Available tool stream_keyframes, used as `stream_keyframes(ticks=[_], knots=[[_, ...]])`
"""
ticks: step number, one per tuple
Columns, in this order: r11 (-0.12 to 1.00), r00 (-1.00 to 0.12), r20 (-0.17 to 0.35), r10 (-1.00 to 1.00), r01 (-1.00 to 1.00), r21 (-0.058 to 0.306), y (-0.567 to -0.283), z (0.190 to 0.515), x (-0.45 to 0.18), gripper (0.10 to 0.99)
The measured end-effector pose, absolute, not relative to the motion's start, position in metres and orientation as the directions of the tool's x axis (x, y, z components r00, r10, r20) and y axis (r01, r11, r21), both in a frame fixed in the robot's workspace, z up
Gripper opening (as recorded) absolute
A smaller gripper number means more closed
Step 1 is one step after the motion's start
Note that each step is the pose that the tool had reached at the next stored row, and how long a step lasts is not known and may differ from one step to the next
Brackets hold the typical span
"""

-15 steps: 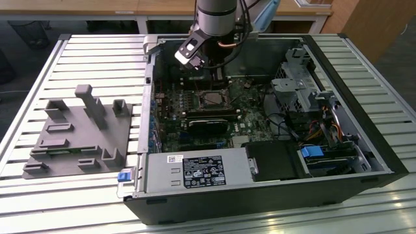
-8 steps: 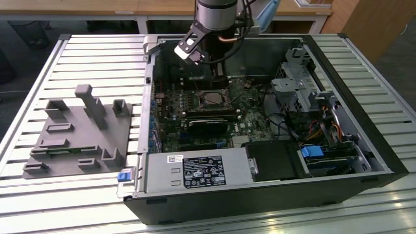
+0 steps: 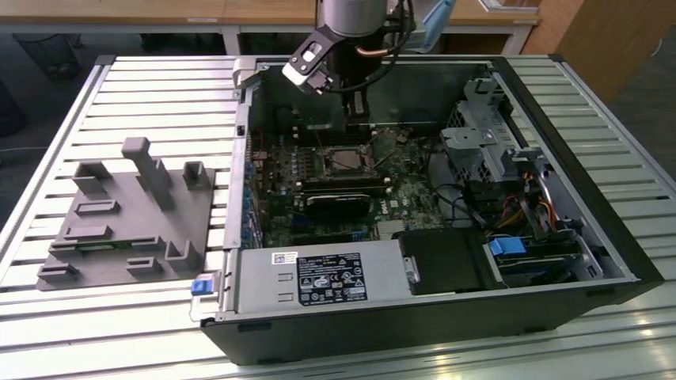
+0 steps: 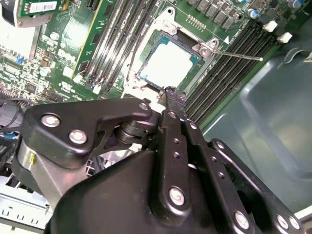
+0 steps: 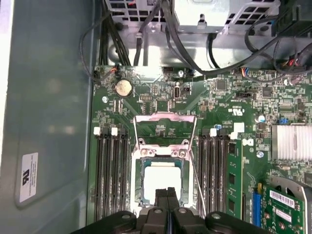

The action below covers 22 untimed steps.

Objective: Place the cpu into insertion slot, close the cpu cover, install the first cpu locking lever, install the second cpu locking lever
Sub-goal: 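Close the cpu cover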

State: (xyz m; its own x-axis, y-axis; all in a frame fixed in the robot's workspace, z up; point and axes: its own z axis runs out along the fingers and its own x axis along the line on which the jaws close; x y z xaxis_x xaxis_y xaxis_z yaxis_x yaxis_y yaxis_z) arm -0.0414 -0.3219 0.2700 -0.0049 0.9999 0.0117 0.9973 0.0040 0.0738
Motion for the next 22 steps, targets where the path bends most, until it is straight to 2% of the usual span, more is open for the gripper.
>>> stream_keyframes(ticks=[8, 22], knots=[[0.004, -0.005, 0.012, 1.0, 0.997, 0.074, -0.326, 0.27, -0.039, 0.106], [0.004, -0.005, 0.012, 1.0, 0.997, 0.074, -0.323, 0.27, 0.002, 0.106]])
